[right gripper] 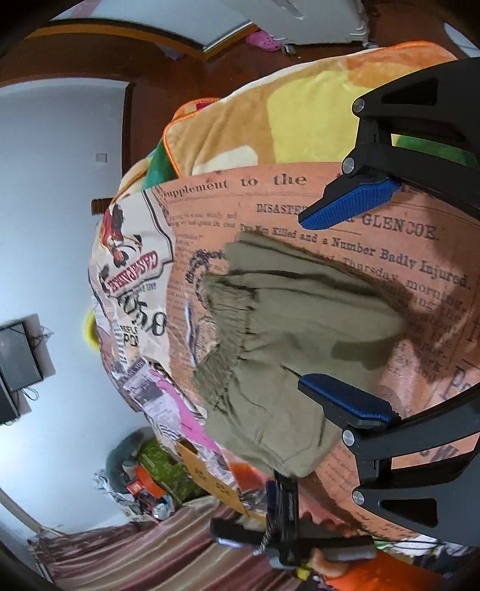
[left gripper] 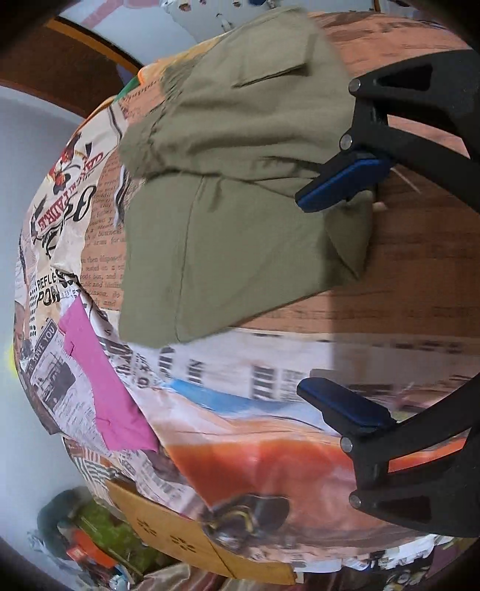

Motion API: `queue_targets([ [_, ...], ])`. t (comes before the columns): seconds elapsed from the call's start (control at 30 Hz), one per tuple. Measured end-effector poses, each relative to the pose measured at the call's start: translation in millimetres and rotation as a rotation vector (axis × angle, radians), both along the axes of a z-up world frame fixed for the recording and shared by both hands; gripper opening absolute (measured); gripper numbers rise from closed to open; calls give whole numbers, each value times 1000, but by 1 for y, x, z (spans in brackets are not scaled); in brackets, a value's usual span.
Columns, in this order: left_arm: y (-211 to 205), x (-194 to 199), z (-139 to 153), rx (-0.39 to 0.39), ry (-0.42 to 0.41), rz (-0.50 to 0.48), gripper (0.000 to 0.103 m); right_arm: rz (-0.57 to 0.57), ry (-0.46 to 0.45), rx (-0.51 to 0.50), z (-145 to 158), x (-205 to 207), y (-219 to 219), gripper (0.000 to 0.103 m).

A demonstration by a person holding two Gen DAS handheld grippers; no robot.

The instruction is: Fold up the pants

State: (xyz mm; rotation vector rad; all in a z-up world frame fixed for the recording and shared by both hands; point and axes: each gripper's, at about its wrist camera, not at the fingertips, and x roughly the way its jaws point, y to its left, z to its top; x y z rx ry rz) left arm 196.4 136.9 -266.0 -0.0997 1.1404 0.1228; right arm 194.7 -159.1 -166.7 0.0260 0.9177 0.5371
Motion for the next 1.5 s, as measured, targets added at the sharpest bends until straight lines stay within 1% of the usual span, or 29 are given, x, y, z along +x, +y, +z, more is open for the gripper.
queue_targets([
  [0.1, 7, -14, 11, -5, 3, 8, 92, 23, 2, -28, -6, -3, 6, 76],
  [0.2, 14, -22, 34, 4, -50, 19, 92, 52, -2, -41, -8, -6, 11, 70],
  [0.3, 13, -24, 47, -16, -94, 8, 92, 67, -2, -33, -8, -4, 16, 61],
  [0.33, 10, -23, 47, -19, -97, -1, 92, 71, 3, -33, -8, -3, 18, 57],
  [0.37, 6, -21, 44, -17, -92, -12, 92, 72, 5, -35, -9, -3, 19, 55],
  [0.43, -2, -16, 30, -12, -67, -34, 92, 79, 4, -37, -11, -2, 24, 53],
  [0.53, -5, -14, 4, 26, -16, -11, 93, 83, 27, -58, -22, 0, 27, 51],
  [0.63, 9, -24, 0, -29, -33, 37, 93, 72, 50, -71, -31, 0, 23, 45],
  [0.77, 27, -40, 0, -28, -18, 69, 92, 42, 62, -80, -31, -3, 10, 45],
  [0.83, 32, -46, 1, 24, 3, 85, 91, 27, 79, -68, -29, -3, 4, 45],
  [0.87, 34, -48, 3, 28, -1, 85, 91, 24, 79, -67, -26, -4, 4, 45],
  [0.97, 37, -52, 14, -41, -46, 87, 91, 34, 45, -71, -15, -5, 8, 45],
  [1.07, 30, -46, 19, -51, -72, 77, 91, 50, 37, -69, -15, -1, 18, 45],
  [1.1, 26, -43, 18, -49, -70, 70, 92, 54, 44, -75, -18, 0, 21, 45],
  [1.17, 19, -38, 9, -30, -41, 50, 92, 59, 58, -95, -27, 2, 25, 45],
  [1.23, 17, -36, 0, -4, -16, 40, 92, 49, 64, -84, -32, 1, 20, 45],
  [1.27, 18, -37, -1, -10, -20, 39, 92, 43, 69, -79, -32, 1, 17, 45],
  [1.3, 20, -38, 0, -19, -18, 42, 92, 35, 78, -76, -31, 1, 14, 45],
  [1.37, 23, -36, 6, -9, -18, 47, 92, 22, 93, -63, -27, 2, 5, 45],
  [1.5, 23, -22, 33, -15, -81, 24, 92, 14, 65, -64, -14, 8, -2, 45],
])
